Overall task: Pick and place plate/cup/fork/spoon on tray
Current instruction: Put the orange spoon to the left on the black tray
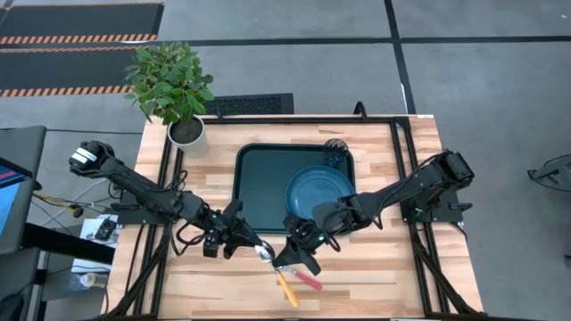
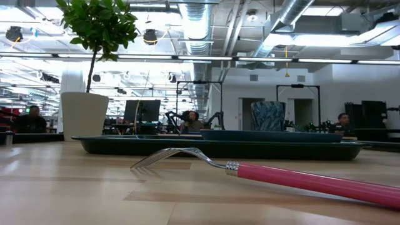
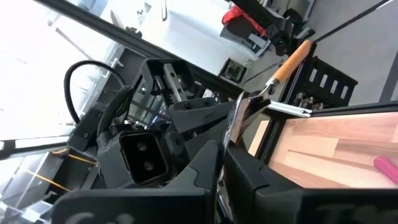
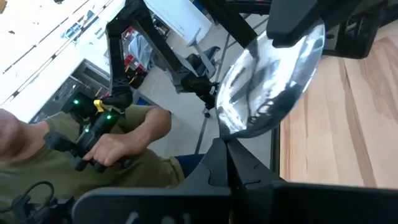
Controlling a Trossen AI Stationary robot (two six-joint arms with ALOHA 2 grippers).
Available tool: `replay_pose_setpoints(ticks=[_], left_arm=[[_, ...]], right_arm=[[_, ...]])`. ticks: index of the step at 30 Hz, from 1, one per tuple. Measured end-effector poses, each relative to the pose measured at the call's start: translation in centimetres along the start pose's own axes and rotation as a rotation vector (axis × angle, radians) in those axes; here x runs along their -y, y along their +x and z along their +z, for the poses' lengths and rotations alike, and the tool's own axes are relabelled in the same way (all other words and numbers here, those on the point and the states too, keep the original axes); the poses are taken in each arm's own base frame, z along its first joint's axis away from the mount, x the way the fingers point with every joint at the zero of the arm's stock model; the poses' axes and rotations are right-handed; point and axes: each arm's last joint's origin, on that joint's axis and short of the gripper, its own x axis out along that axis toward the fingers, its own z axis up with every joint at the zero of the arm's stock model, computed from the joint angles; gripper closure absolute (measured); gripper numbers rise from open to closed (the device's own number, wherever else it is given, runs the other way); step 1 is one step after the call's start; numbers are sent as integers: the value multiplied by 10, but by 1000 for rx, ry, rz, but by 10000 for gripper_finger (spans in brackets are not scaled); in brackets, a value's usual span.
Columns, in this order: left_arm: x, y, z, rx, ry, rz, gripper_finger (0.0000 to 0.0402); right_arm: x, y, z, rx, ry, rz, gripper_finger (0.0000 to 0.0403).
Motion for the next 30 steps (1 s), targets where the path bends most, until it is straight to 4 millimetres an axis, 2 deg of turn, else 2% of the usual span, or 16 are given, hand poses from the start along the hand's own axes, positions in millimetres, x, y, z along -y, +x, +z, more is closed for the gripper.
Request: replay_pose_setpoints(ticks=[8, 15, 23, 30], left_arm=[[0, 0, -1, -49, -142, 26, 401], [5, -3, -9, -235, -341, 48, 401], [2, -18, -13, -428, -512, 86, 401], [-3, -39, -17, -547, -706, 68, 401]], right_arm=[[4, -1, 3, 1, -5, -13, 379], [13, -6, 3, -59, 5, -72, 301], [29, -11, 7, -125, 41, -120, 231], [46, -23, 13, -180, 64, -213, 214]])
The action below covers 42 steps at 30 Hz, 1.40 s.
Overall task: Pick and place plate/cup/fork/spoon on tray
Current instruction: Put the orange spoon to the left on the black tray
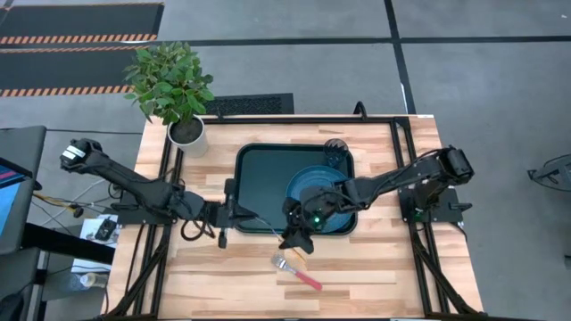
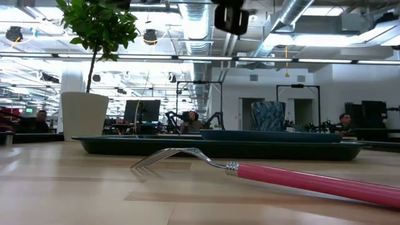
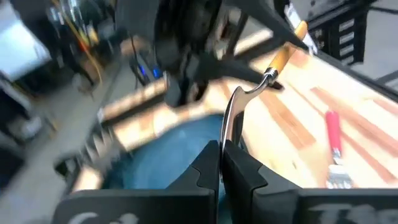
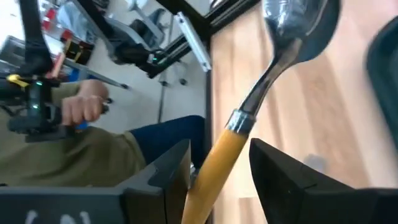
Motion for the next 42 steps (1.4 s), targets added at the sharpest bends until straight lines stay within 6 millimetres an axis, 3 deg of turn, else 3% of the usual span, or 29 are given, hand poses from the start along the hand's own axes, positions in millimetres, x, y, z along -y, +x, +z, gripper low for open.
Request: replay_pose_setpoints(ticks=[9, 28, 31, 38, 42], left_arm=[[-12, -12, -14, -149, -232, 12, 401], [-43, -12, -49, -423, -448, 13, 401], [-53, -15, -45, -487, -472, 13, 401], [-69, -22, -22, -578, -442, -31, 401], [-72, -15, -19, -678, -417, -84, 401]], right_arm=[[10, -4, 8, 14, -67, -26, 216], [16, -4, -19, -213, -13, -130, 207], [21, -6, -21, -250, 2, -163, 207], [34, -11, 9, -4, -157, -253, 209], [43, -18, 28, 141, -284, -321, 216]])
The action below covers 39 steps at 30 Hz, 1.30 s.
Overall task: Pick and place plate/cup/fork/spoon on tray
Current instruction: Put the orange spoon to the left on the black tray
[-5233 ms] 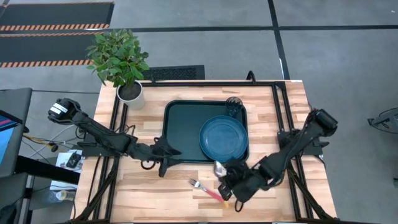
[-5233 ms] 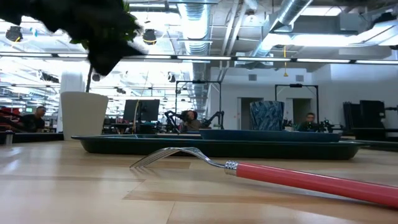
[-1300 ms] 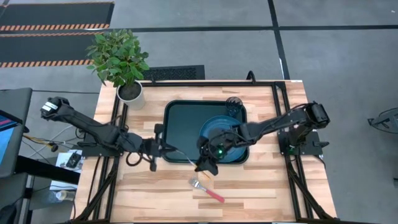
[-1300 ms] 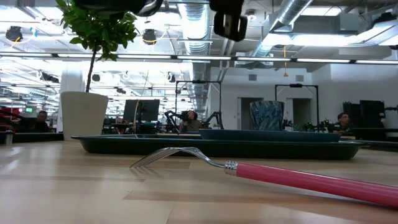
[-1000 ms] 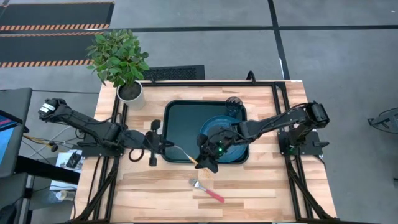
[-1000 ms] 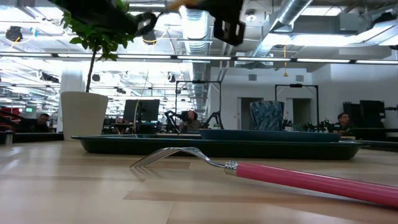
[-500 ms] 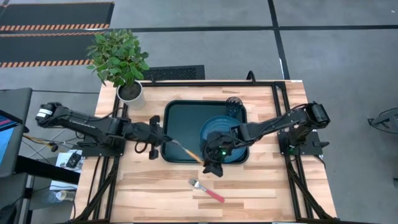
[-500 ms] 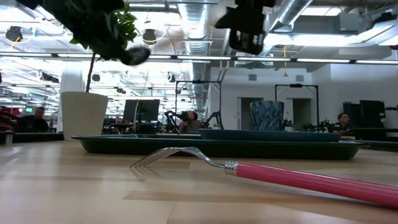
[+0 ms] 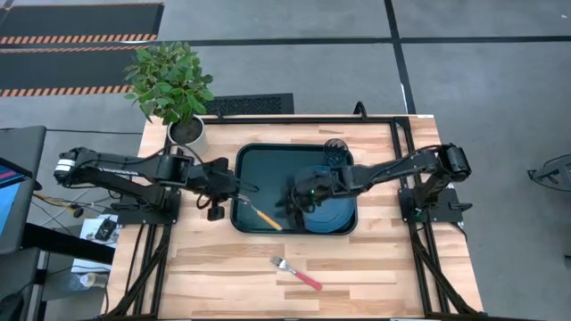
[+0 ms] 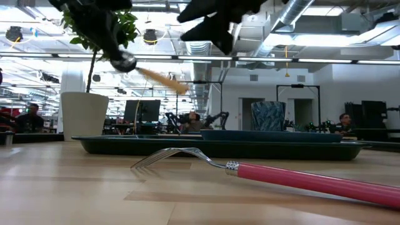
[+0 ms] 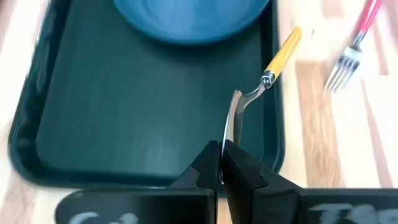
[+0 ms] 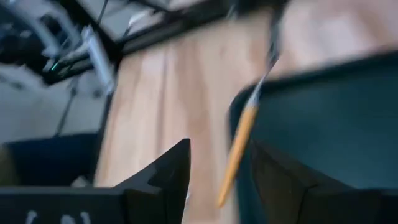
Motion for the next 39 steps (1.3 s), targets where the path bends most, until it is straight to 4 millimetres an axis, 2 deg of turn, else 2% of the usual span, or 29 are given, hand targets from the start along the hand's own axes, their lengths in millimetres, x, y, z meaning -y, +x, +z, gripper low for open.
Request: replay_pose_setpoints(ticks=[4, 8, 13, 17, 25, 33, 39], left_arm=[[1, 11, 10, -69, 37, 2, 401], [3, 21, 21, -98, 71, -12, 401], [3, 21, 34, -93, 108, -14, 401], [3, 19, 42, -85, 118, -15, 401], [4, 19, 41, -104, 124, -23, 401], [3, 18, 42, -98, 125, -17, 401], [4, 18, 43, -81, 124, -16, 401]], right_arm=[[10, -2, 13, 102, -63, -20, 220], [17, 5, 14, 127, -94, -39, 221], [23, 30, 11, 100, -110, -44, 221], [24, 45, 23, 134, -132, -37, 221], [26, 61, 37, 57, -154, -62, 221], [31, 64, 34, 16, -138, -89, 223], [34, 70, 30, 0, -132, -95, 243]])
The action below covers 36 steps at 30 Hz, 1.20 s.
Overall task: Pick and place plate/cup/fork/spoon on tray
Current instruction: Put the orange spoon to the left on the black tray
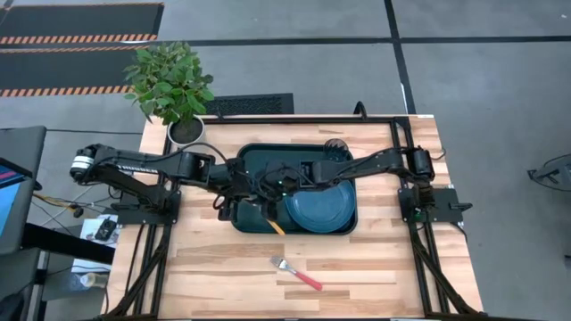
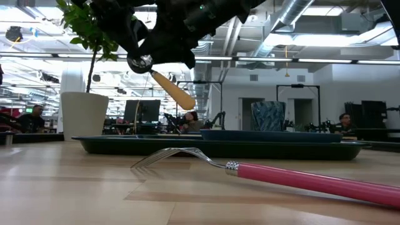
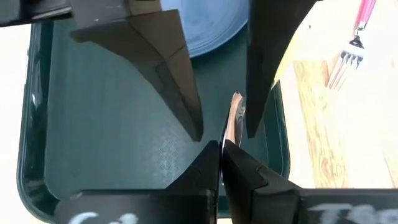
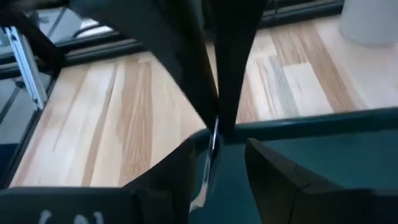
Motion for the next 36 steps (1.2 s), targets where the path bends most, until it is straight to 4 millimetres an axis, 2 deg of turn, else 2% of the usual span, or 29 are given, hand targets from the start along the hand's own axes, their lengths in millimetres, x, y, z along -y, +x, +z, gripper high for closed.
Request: replay_pose_setpoints(ticks=[6, 13, 19, 21, 23, 25, 29, 33, 36], left_arm=[[0, 0, 1, 8, 0, 0, 401], [0, 0, 1, 15, -6, 1, 401], [-1, 0, 2, 23, 1, 15, 397], [-1, -6, 0, 31, -18, 44, 391], [-3, -22, -2, 89, -66, 80, 383], [-5, -50, -4, 219, -115, 129, 378], [-6, -106, -23, 445, -241, 215, 375], [-5, -147, -39, 678, -318, 236, 375], [-4, -160, -45, 755, -339, 229, 375]], right_arm=[[3, -1, 1, 2, 4, -6, 291], [3, -1, 0, -6, 15, -12, 389], [3, -2, 0, -6, 105, -26, 397], [5, -2, 3, 18, 148, -21, 397], [11, -3, 9, 61, 188, 22, 399], [21, -3, 13, 100, 241, 83, 400], [50, -1, 6, 238, 402, 120, 400], [75, 5, -9, 418, 576, -49, 401], [81, 17, -20, 419, 602, -191, 401]])
